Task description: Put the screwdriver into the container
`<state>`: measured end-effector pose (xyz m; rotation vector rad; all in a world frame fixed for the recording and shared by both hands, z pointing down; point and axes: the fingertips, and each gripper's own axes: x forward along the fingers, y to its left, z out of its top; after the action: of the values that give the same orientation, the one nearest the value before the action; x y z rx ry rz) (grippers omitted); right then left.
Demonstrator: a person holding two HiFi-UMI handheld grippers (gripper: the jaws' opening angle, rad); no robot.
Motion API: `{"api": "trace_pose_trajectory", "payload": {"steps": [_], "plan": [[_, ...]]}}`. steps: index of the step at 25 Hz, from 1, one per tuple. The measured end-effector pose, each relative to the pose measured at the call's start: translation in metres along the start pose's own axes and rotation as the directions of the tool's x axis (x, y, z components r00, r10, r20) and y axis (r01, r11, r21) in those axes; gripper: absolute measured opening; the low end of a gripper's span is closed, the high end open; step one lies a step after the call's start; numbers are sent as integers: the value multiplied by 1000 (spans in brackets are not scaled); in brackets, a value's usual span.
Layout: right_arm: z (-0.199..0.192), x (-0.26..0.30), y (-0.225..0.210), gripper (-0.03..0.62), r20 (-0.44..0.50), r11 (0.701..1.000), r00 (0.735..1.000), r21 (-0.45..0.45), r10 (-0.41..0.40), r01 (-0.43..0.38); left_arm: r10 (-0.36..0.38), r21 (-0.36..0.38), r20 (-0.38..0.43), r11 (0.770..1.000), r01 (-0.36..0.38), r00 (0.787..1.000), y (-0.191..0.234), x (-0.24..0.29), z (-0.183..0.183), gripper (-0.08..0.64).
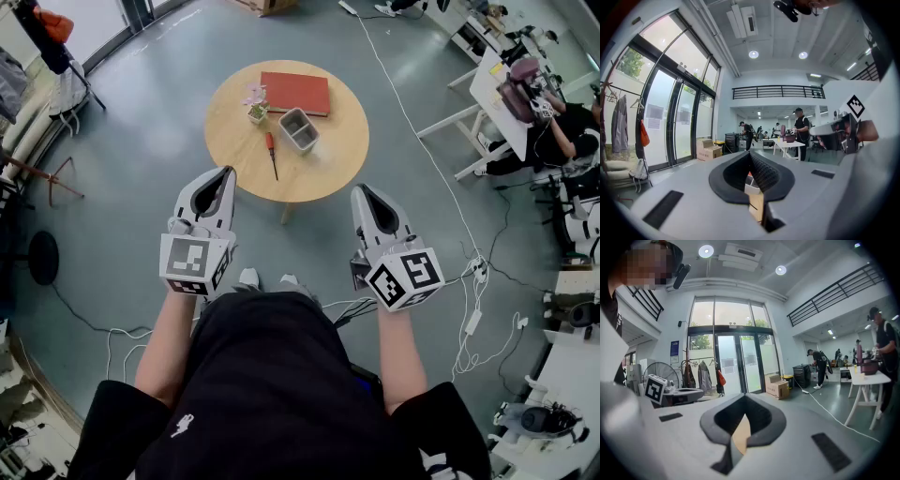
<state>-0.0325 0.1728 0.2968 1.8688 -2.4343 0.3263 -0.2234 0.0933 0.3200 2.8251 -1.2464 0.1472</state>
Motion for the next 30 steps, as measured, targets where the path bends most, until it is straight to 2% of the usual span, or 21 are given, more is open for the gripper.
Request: {"api": "trace_pose_trajectory", "payload": {"steps": [9,15,20,23,30], "plan": [[2,6,9,2,18,1000,1000,4,17,-17,0,-6,-4,1000,0,1000,6,-2,-3,2],[-5,9,7,3,7,999,1000,34,0,-1,-37,-43,-31,998,35,999,6,0,-13,2],[-10,9,9,2,-2,999,1000,33,-14,14,-40,-6,-44,999,40,998,10,2,-20,2],[-18,10,11,2,-21,999,1000,35,-17,18,-32,5,-50,999,32,998,15,4,-28,2],[-35,27,2,2,-73,999,997,41,-2,5,-27,-25,-101,999,25,995,20,19,-51,2]]}}
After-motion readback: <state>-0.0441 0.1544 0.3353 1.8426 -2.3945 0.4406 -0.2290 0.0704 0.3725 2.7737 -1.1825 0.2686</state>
